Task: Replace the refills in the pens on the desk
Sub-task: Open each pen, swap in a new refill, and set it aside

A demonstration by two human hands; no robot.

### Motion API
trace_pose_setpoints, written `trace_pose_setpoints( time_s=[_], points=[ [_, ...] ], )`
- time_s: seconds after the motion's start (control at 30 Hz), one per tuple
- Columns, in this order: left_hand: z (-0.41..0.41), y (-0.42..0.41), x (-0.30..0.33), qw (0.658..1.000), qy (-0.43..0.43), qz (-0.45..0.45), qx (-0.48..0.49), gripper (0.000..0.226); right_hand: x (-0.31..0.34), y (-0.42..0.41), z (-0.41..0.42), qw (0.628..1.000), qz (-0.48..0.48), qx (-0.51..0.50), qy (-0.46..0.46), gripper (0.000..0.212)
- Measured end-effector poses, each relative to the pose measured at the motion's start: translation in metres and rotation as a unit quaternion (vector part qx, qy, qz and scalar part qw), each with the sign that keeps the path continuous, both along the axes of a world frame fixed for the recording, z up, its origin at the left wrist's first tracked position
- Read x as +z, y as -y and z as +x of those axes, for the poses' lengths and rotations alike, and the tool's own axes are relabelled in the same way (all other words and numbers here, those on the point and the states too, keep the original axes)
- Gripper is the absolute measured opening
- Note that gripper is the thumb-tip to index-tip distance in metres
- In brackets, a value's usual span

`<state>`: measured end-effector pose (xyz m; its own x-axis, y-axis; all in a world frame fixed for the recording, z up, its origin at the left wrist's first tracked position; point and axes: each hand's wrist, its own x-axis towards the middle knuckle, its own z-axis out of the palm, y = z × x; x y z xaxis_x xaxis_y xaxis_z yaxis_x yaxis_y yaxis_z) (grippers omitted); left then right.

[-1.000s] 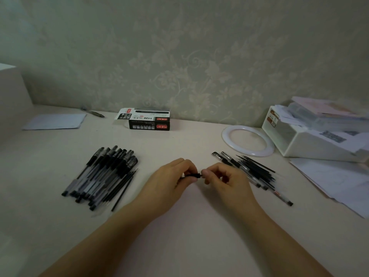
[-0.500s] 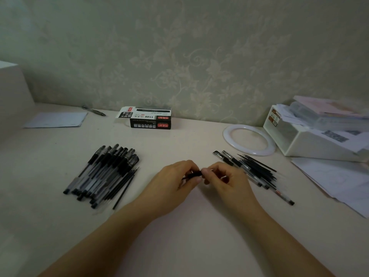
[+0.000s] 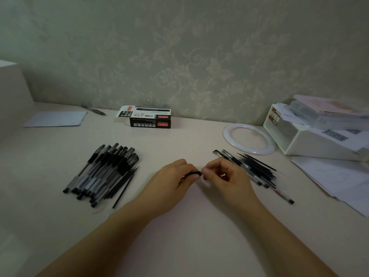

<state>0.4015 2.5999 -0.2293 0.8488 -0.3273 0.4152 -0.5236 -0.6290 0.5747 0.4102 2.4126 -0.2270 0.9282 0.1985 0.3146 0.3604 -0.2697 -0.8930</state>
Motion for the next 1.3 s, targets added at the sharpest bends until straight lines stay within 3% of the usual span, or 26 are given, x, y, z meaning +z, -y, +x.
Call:
trace_pose_setpoints(
  time_s=[0.23,0.33,0.57,0.77,0.87,1.07,1.3],
  points=[
    [0.0019,-0.0001,0.0004,1.000,-0.012,0.003,0.010,0.024,0.0016,-0.0001,-0.0002,1.000,0.007,-0.005,-0.010,0.020],
    [0.0003,0.0010,0.0009,1.000,-0.014,-0.014,0.003,0.017,0.0010,-0.0006,0.0003,0.999,0.000,-0.029,-0.014,0.004],
    [0.0000,-0.0007,0.0011,1.000,-0.008,-0.012,0.018,0.009,-0.0012,0.0025,0.0038,1.000,0.016,-0.003,-0.018,0.013],
    [0.0029,-0.0035,-0.0003,0.998,0.005,-0.011,0.068,0.013,0.0019,0.0068,0.0055,0.993,0.072,-0.093,-0.011,0.010],
    [0.0032,-0.0047,-0.0001,0.996,0.010,-0.023,0.080,0.009,0.0026,0.0076,0.0038,0.994,0.010,-0.111,0.015,0.009],
    [0.0001,-0.0031,0.0014,0.998,0.012,-0.009,0.059,0.016,-0.0054,0.0009,-0.0003,0.971,-0.210,-0.054,0.105,0.006],
    [-0.0018,0.0000,0.0028,0.999,0.014,-0.006,0.031,0.028,-0.0058,0.0000,-0.0017,0.966,-0.229,-0.046,0.108,0.009]
  ],
)
